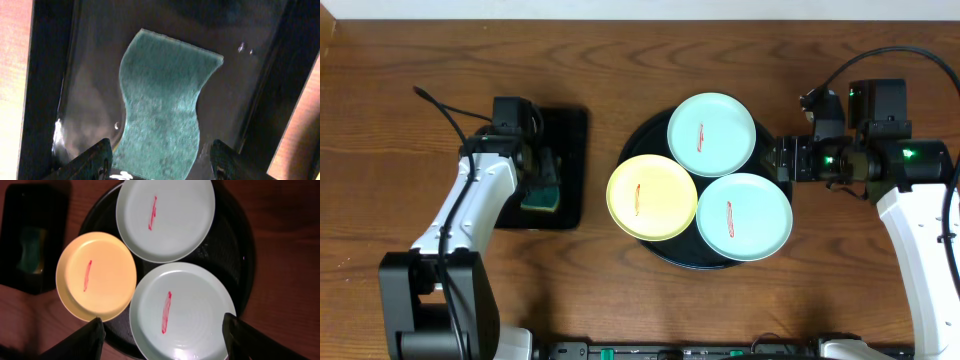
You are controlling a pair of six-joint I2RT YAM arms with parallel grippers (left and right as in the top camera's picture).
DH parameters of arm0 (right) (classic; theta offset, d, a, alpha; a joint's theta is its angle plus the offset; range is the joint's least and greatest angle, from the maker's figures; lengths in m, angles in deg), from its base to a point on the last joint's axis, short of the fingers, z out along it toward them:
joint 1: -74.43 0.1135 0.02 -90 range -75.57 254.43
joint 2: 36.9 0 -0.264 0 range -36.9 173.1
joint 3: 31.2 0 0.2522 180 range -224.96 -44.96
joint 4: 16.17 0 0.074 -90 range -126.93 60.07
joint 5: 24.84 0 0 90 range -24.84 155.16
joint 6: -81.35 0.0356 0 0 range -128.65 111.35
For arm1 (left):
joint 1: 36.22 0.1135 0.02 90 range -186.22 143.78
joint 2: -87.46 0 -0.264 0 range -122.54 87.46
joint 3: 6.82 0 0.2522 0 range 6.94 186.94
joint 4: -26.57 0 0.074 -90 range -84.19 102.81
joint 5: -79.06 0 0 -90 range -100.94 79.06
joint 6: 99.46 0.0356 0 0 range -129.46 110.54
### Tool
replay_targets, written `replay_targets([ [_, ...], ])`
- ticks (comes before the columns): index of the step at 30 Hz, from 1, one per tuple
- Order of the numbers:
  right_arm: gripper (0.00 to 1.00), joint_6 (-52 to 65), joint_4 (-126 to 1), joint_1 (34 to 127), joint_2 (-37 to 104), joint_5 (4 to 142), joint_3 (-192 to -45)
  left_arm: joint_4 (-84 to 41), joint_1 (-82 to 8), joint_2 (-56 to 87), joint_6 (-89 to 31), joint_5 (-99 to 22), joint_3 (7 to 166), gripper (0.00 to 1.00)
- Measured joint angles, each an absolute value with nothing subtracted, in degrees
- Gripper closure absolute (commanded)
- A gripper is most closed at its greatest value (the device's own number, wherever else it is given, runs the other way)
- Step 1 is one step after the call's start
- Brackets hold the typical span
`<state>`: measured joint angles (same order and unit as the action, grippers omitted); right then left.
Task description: Clean dirty plates on tray and stack at the side
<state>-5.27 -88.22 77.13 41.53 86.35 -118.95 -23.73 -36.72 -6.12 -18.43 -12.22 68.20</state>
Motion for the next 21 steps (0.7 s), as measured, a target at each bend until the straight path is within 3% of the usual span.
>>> replay_targets([
  [4,0.26,-6.12,-88.89,77.13,41.51,86.37,-118.95,-20.1,-36.69,-8.77,-18.43,-12.22,67.72,0.4],
  [6,0.26,-6.36,-89.0,77.13,41.51,86.39,-118.95,-19.79,-36.69,-12.18,-18.36,-12.2,67.32,0.57],
  [8,0.25,-6.38,-89.09,77.13,41.51,86.37,-118.95,-19.68,-36.72,-14.34,-18.43,-12.22,67.02,0.85],
  [9,0.25,-6.38,-89.09,77.13,41.51,86.37,-118.95,-19.53,-36.69,-15.11,-18.28,-12.22,67.02,0.92],
  [12,0.12,-6.49,-89.11,77.13,41.51,86.39,-118.95,-19.55,-36.69,-15.28,-18.21,-12.05,67.02,0.93],
  [15,0.09,-7.26,-89.02,77.15,41.51,86.46,-118.95,-20.23,-36.69,-15.17,-18.23,-12.05,67.11,0.93],
  [19,0.16,-8.18,-88.46,77.15,41.51,85.8,-118.95,-24.32,-36.69,-14.21,-18.23,-12.09,68.46,0.93],
  [21,0.26,-7.78,-87.14,77.15,41.51,84.27,-118.95,-26.66,-36.69,-12.92,-18.23,-12.09,69.88,0.93],
])
